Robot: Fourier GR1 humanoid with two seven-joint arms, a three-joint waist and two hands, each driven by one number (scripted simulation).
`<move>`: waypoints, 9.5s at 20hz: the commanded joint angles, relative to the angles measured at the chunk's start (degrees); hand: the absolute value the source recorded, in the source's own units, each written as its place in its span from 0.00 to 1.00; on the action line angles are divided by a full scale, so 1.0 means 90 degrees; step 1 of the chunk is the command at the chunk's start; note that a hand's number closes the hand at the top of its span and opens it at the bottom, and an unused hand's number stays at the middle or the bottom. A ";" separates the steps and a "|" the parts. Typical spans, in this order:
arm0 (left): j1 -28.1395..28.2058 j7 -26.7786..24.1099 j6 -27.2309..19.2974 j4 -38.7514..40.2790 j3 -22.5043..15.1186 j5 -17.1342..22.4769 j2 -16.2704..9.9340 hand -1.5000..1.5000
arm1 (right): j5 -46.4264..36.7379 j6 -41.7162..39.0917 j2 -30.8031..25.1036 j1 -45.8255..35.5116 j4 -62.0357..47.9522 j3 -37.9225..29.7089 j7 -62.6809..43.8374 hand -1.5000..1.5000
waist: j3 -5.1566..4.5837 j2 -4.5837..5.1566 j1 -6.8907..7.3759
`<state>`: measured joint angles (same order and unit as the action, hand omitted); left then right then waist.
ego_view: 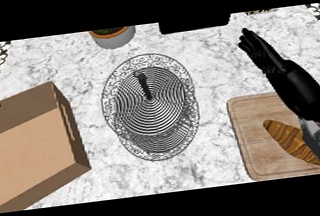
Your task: Pick the tomato from the cutting board and place it in the tiered basket
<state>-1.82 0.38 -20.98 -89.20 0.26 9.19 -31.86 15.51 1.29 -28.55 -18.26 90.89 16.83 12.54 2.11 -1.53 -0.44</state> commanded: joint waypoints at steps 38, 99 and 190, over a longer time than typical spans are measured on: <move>0.1237 0.0635 0.0190 -0.0279 -0.1363 0.0016 0.1366 0.50 | -0.1189 -0.1204 -0.3903 0.2044 -0.0704 -0.1966 -0.1393 0.00 | -0.0266 0.0191 -0.0159; 0.1231 0.0314 0.0075 -0.0001 -0.1651 -0.0414 0.1786 0.50 | -0.3953 -0.1654 -0.2178 0.1155 -0.1669 0.0372 -0.3933 1.00 | -0.0237 0.0243 -0.0052; 0.0989 0.0883 0.0210 -0.0336 -0.1563 -0.0572 0.1756 0.50 | -0.6002 0.2170 0.3171 -0.2398 0.0578 0.0067 -0.7938 0.00 | -0.0230 0.0273 0.0148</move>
<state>6.58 5.89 -19.49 -100.07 -9.57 4.63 -19.32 -41.65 10.56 -0.26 -39.59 95.83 17.62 -57.80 1.87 -0.01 1.51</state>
